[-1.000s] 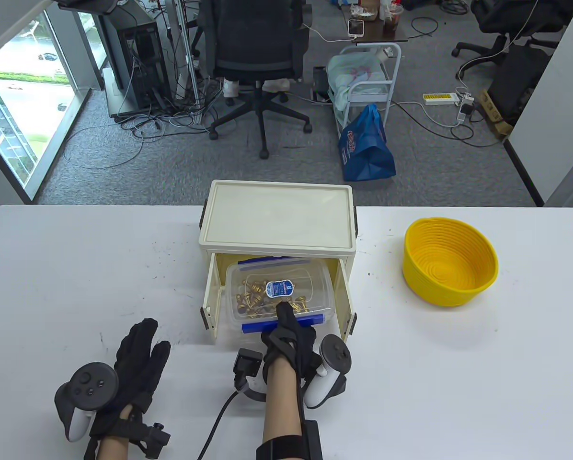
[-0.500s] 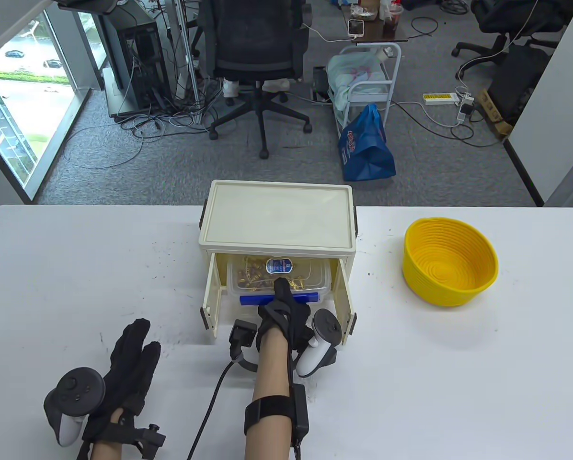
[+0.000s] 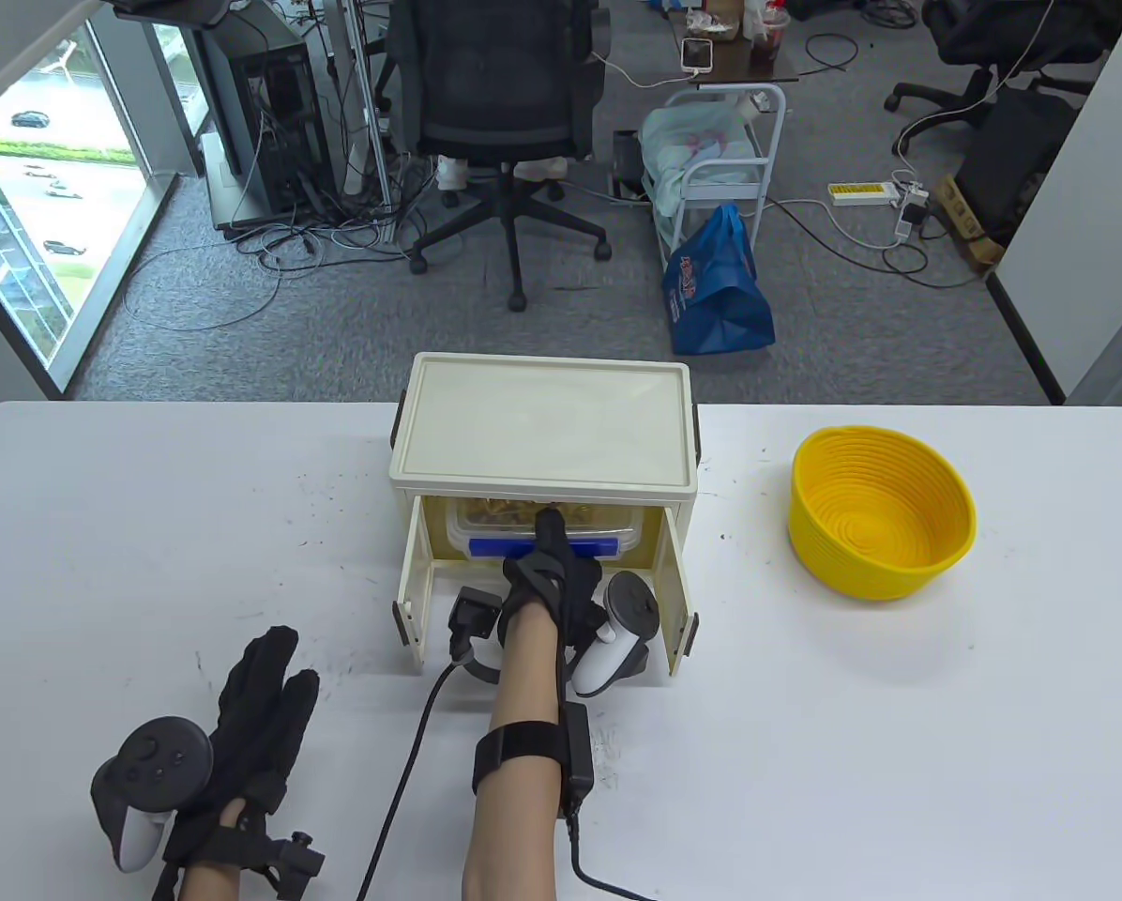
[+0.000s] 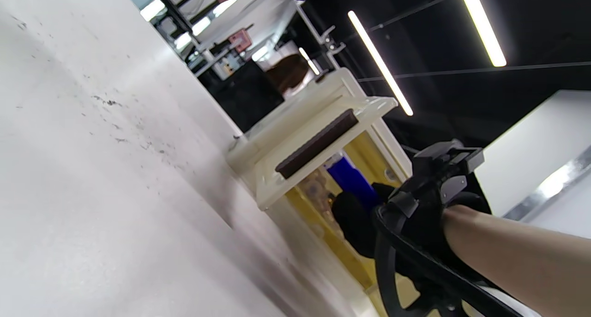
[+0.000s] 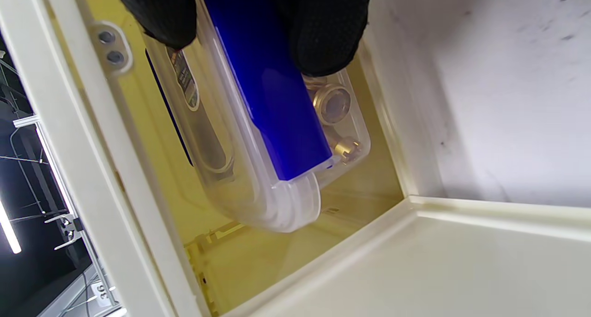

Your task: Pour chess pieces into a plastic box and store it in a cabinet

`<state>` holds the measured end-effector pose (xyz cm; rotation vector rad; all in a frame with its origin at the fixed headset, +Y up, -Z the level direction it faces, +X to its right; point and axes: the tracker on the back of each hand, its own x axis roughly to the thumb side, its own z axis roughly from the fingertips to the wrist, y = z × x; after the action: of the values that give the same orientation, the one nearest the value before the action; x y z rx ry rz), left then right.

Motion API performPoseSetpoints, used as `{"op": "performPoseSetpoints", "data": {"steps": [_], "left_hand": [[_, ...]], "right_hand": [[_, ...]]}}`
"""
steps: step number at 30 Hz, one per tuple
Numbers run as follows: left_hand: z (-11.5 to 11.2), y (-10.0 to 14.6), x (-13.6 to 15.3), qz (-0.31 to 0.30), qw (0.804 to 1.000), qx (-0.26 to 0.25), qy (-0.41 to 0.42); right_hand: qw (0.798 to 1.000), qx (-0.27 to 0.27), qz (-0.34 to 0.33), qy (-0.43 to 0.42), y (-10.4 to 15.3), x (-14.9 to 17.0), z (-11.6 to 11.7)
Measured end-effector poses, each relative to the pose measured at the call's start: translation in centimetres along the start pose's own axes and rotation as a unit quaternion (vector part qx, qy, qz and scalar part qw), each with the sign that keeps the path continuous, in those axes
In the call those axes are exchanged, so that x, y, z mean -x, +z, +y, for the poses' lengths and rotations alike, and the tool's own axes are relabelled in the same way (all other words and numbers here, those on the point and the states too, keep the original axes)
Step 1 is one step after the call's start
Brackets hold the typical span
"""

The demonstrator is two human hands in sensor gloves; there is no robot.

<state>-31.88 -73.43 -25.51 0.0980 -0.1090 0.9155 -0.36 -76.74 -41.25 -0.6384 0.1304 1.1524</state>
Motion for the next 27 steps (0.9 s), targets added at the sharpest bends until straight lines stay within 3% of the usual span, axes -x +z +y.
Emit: {"op": "performPoseSetpoints", "data": {"steps": [14,27], "left_hand": [[-0.1,-0.2,0.2,0.007,1.000,0.009,-0.012],[-0.5,-0.5,0.1,0.013,0.999,0.022,-0.034]], "right_hand": [[1.000,0.012,0.014,0.018,-3.6,0.2,0.2],[0.999,0.011,0.031,0.005,-4.0,0.4,0.6]]}}
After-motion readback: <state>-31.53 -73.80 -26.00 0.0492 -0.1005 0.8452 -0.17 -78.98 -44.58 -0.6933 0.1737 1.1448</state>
